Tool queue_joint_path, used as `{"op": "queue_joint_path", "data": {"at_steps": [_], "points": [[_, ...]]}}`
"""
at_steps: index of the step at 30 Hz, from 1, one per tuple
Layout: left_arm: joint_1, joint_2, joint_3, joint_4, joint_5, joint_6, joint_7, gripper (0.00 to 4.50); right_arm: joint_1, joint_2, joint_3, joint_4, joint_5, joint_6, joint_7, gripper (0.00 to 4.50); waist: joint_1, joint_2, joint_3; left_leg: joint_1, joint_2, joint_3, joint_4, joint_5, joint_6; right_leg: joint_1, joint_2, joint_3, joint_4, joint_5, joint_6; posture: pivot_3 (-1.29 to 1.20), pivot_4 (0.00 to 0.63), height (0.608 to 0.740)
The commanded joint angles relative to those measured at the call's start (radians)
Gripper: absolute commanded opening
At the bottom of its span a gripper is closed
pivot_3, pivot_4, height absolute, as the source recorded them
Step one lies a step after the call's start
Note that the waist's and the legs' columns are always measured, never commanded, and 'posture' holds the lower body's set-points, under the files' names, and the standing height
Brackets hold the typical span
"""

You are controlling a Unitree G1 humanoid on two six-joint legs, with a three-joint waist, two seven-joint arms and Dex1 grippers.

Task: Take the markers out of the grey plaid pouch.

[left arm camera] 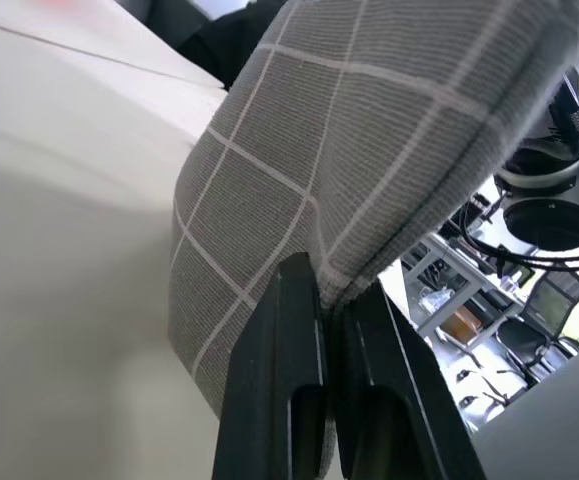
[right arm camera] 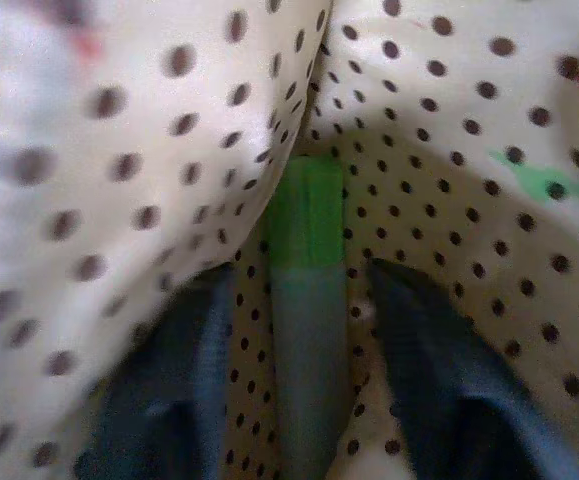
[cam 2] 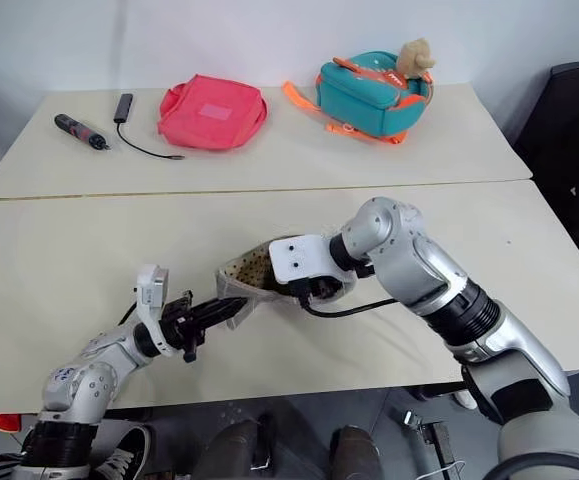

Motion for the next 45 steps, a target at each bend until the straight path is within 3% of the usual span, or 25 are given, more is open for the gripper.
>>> {"op": "queue_joint_path", "data": {"at_steps": [1, 10, 17, 22, 28, 37, 45], "points": [[0.011, -0.009, -0.001, -0.041, -0.015, 0.004, -0.007, 0.00, -0.011, 0.030, 0.027, 0.056, -0.047, -0.067, -0.050, 2.22, 0.000, 0.000, 0.000, 0.000, 0.000, 0.000, 0.000, 0.000, 0.000, 0.000, 0.000, 0.000, 0.000, 0.000, 0.000, 0.00, 0.150, 0.740], [0.012, -0.017, -0.004, -0.054, -0.016, 0.012, 0.006, 0.00, -0.012, 0.094, 0.056, 0.192, -0.113, -0.112, -0.100, 2.22, -0.001, 0.000, 0.000, 0.000, 0.000, 0.000, 0.000, 0.000, 0.000, 0.000, 0.001, 0.000, 0.001, 0.000, 0.000, 0.00, 0.150, 0.740], [0.011, -0.019, -0.006, -0.060, -0.006, 0.001, 0.011, 0.00, 0.003, 0.099, 0.054, 0.197, -0.112, -0.105, -0.058, 2.22, -0.001, 0.000, 0.000, 0.000, 0.000, 0.000, 0.000, 0.000, 0.000, 0.000, 0.001, 0.000, 0.001, 0.000, 0.000, 0.00, 0.150, 0.740], [0.014, -0.023, -0.005, -0.063, -0.004, -0.002, 0.018, 0.00, 0.013, 0.093, 0.061, 0.203, -0.123, -0.116, -0.052, 1.05, -0.001, 0.000, 0.000, 0.000, 0.000, 0.000, 0.000, 0.000, 0.000, 0.000, 0.001, 0.000, 0.001, 0.000, 0.000, 0.00, 0.150, 0.740], [0.017, -0.026, -0.005, -0.071, -0.001, -0.006, 0.024, 0.00, 0.013, 0.099, 0.044, 0.185, -0.112, -0.121, -0.060, 1.05, -0.001, 0.000, 0.000, 0.000, 0.000, 0.000, 0.000, 0.000, 0.000, 0.000, 0.000, 0.000, 0.001, 0.000, 0.000, 0.00, 0.150, 0.740], [0.016, -0.005, 0.006, -0.031, 0.085, -0.120, 0.001, 0.00, 0.002, 0.056, -0.184, 0.025, 0.122, 0.039, 0.002, 1.05, 0.001, 0.000, 0.000, 0.000, 0.000, 0.000, 0.000, 0.000, 0.000, 0.000, 0.000, 0.000, -0.001, 0.000, 0.000, 0.00, 0.150, 0.740], [0.008, 0.005, -0.005, 0.003, 0.147, -0.200, -0.026, 0.00, 0.051, 0.002, -0.288, -0.042, 0.294, 0.137, 0.012, 1.05, 0.001, 0.000, 0.000, 0.000, 0.000, 0.000, -0.002, 0.000, -0.001, 0.000, 0.000, 0.000, -0.003, 0.000, 0.000, 0.00, 0.150, 0.740]]}}
